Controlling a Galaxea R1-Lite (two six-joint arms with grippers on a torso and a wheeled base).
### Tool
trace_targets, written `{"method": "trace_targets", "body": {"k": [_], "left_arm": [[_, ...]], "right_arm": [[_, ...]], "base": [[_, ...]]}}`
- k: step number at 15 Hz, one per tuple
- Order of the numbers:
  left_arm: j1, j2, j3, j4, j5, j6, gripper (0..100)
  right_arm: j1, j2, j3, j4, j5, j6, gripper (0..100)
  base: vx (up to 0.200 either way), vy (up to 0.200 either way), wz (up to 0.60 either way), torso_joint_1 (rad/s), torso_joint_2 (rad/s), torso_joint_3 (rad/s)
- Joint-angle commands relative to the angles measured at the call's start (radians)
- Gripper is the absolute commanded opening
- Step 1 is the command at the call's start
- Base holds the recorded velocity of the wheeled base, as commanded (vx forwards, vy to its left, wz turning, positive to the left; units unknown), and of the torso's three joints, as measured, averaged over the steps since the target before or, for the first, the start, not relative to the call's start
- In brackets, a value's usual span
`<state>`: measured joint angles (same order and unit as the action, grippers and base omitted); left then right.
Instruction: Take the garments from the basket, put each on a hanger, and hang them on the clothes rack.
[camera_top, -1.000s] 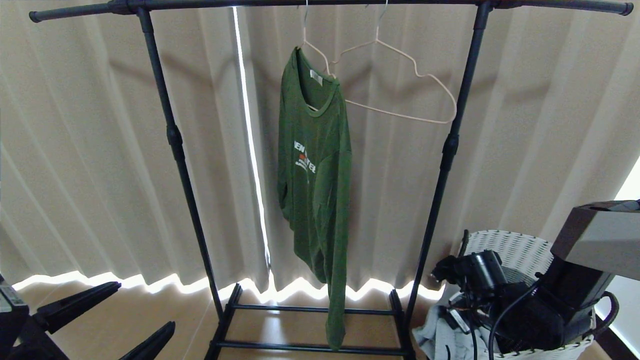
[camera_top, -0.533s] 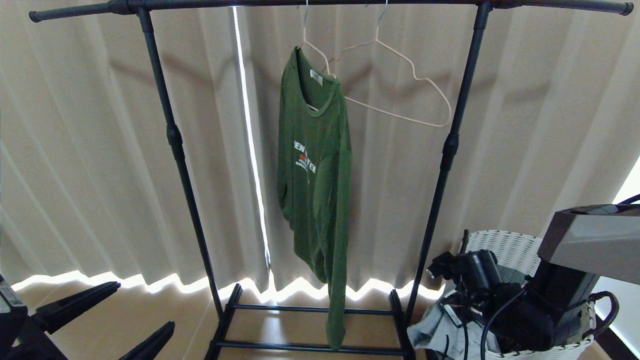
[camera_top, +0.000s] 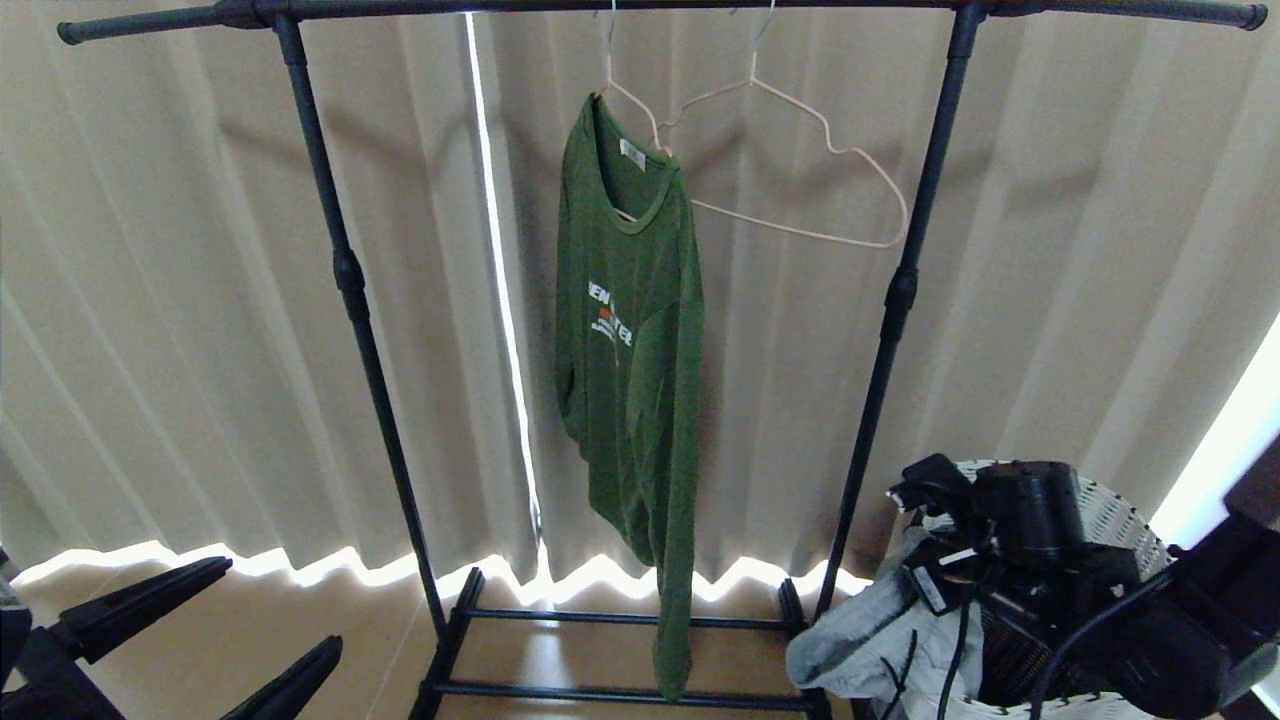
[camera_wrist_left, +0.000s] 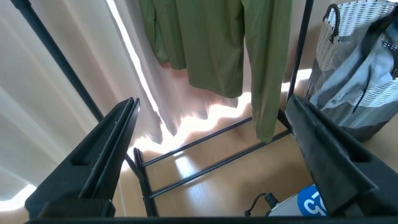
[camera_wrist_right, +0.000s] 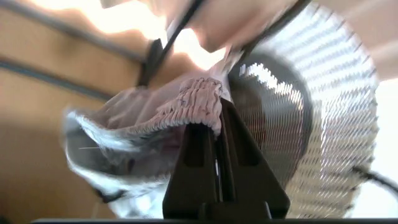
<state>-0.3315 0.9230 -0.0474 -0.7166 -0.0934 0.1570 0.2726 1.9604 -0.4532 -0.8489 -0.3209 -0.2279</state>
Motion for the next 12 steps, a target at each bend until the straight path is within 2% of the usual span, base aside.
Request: {"method": "trace_targets", "body": {"k": [1,2,6,10,12], "left_arm": [[0.000,0.000,0.001,0.000,0.000,0.001,100],[0.002,0.002,0.003,0.000,0.000,0.001,100],[0.000,0.005,0.008,0.000,0.000,0.001,100],[-0.003,-0.010,0.006,0.000,0.000,0.004,100],[-0.004,-0.007,0.009,0.000,-0.002,0.006,100]], "right_arm": [[0.000,-0.356,0.018,0.105,0.112,-0.007,0],[0.000,-0.446,-0.016,0.146,0.161,-0.007,0],[0.007,-0.557,-0.113,0.232,0.171,-0.030,0],[0.010,-0.561,-0.131,0.234,0.177,-0.033,0],[0.045,-0.555,-0.150,0.237,0.189,-0.033,0]], "base": [[0.000,0.000,0.00,0.000,0.00,0.000],[0.000,0.000,0.00,0.000,0.00,0.000],[0.000,0.000,0.00,0.000,0.00,0.000],[0.000,0.000,0.00,0.000,0.00,0.000],[0.000,0.000,0.00,0.000,0.00,0.000]]}}
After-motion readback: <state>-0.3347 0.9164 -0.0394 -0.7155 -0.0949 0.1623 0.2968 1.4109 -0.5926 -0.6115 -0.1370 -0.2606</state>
